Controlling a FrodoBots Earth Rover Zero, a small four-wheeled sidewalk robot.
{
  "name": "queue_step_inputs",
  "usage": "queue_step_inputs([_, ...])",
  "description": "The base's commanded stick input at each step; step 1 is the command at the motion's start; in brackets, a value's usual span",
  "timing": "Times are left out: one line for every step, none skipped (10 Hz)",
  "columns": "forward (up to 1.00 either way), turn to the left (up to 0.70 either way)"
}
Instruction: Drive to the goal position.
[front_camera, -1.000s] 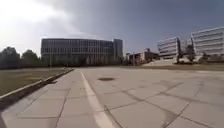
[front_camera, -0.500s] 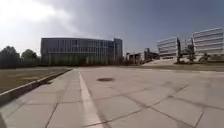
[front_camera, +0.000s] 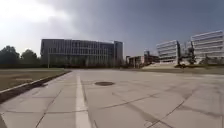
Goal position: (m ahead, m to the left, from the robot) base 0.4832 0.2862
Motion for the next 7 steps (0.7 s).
queue_step_inputs([0.55,0.0])
queue_step_inputs([0.44,0.0])
queue_step_inputs([0.33,0.0])
queue_step_inputs([0.21,0.0])
queue_step_inputs([0.25,0.0])
queue_step_inputs([0.36,0.0])
queue_step_inputs([0.47,0.0])
